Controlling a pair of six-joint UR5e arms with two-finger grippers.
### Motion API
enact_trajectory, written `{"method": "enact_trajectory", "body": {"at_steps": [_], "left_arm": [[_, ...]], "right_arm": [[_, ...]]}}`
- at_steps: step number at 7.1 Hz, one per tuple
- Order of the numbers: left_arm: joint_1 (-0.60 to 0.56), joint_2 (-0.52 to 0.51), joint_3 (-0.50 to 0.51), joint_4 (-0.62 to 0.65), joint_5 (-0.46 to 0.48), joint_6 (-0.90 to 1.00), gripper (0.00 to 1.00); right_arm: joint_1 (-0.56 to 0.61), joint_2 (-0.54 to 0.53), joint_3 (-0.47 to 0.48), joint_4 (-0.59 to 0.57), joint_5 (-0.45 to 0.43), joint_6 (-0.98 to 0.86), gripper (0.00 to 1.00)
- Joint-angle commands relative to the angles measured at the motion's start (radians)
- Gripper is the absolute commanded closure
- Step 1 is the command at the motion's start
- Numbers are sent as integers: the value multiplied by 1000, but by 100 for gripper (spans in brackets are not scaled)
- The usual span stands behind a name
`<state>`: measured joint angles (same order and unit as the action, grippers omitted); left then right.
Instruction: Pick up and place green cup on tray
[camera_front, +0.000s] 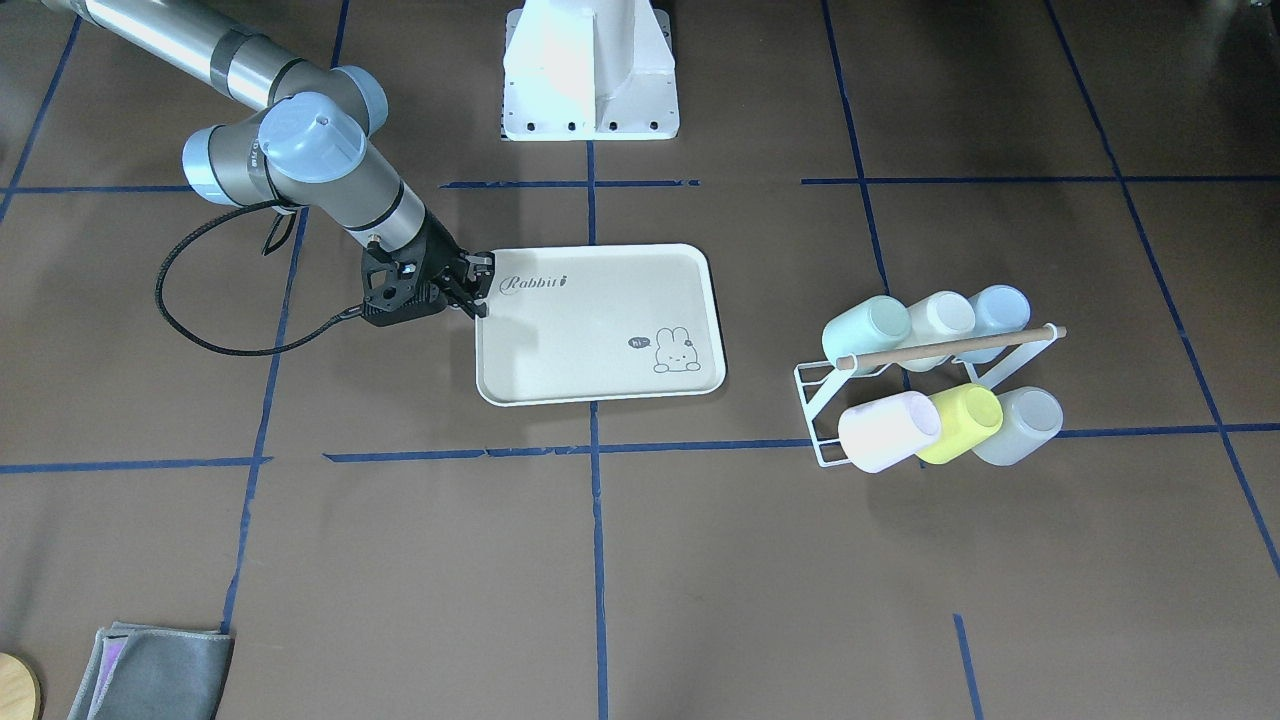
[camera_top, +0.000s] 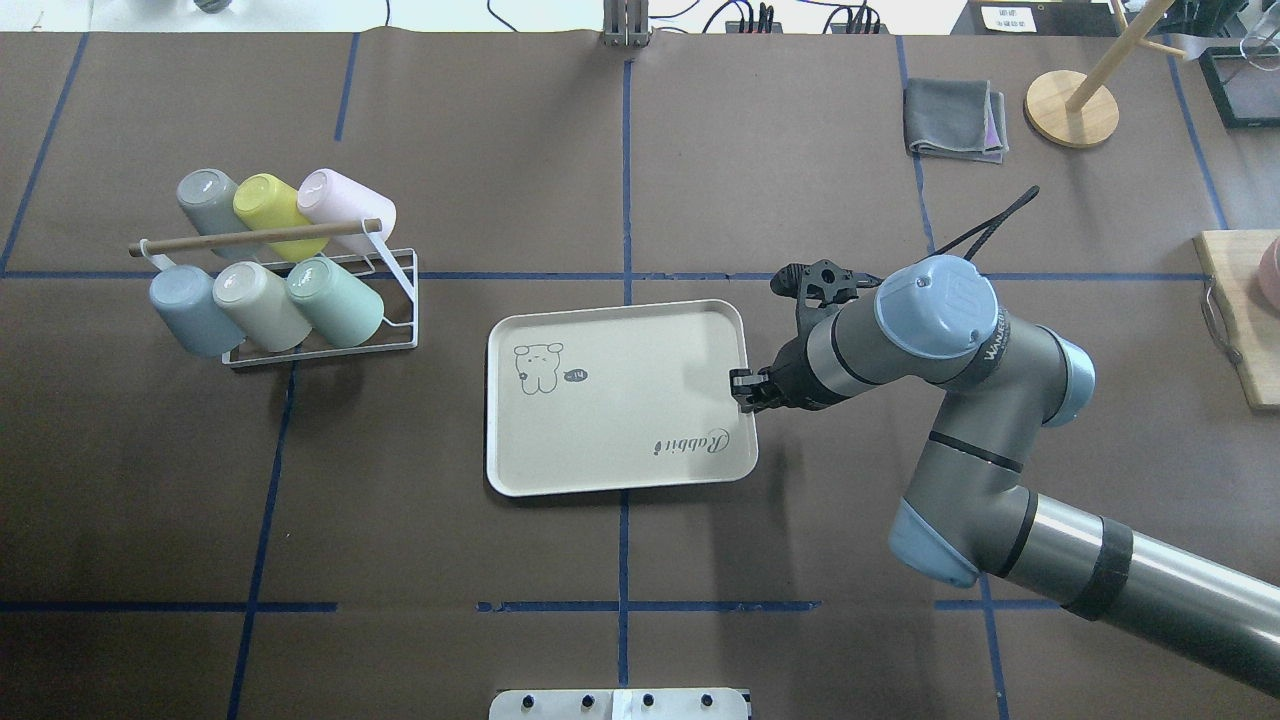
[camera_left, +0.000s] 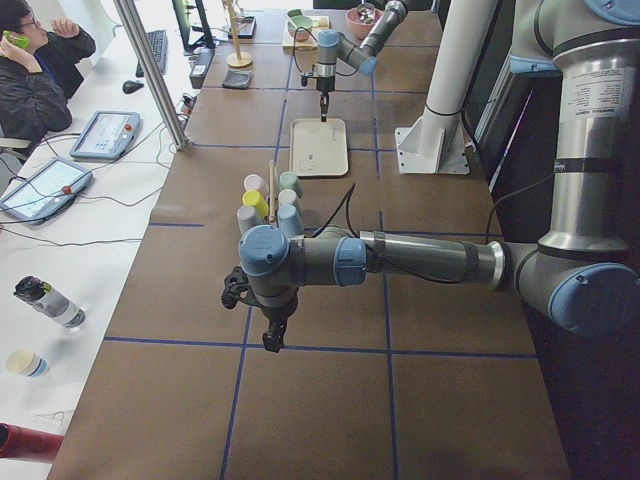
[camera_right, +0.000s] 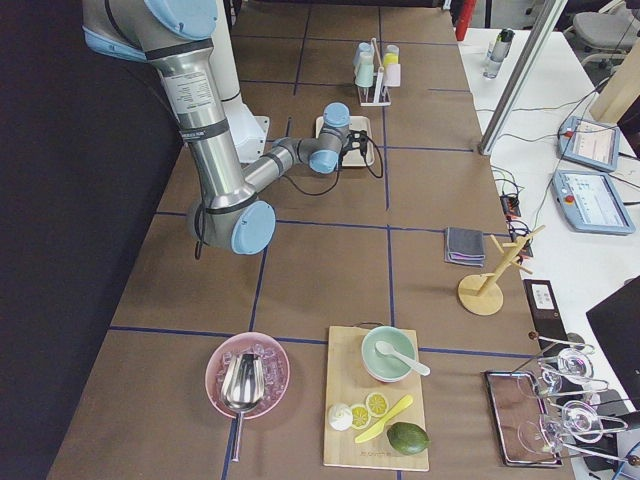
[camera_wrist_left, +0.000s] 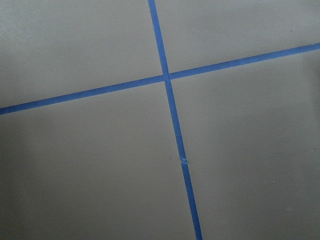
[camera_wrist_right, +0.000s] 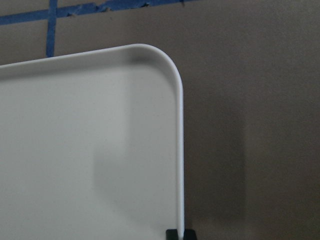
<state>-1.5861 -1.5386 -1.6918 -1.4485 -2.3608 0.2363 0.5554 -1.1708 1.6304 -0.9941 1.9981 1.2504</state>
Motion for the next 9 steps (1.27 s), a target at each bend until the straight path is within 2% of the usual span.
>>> {"method": "enact_trajectory", "body": {"at_steps": [1,2,3,4,5,6,7,8,9], "left_arm": [[0,0,1,-1,0,0,0],[0,0,1,-1,0,0,0],[0,0,1,-1,0,1,0],[0,0,1,-1,0,0,0],[0,0,0,-1,0,1,0],[0,0,0,-1,0,1,0],[0,0,-3,-1,0,1,0],[0,0,-6,-1,6,3,0],[2,2,-5,-1,43,3,0]], "right_arm": [[-3,-13,3,2,-21,1,98],[-3,-20,5,3,-24,1,88],[-5,-20,3,2,-22,1,36],[-5,-18,8,0,-24,1,1],[-5,-10,14,-15,-10,1,0],[20,0,55,-131,10,0,0],[78,35,122,-302,51,-17,0],[139,57,156,-413,94,-51,0],[200,59,158,-481,122,-168,0]]}}
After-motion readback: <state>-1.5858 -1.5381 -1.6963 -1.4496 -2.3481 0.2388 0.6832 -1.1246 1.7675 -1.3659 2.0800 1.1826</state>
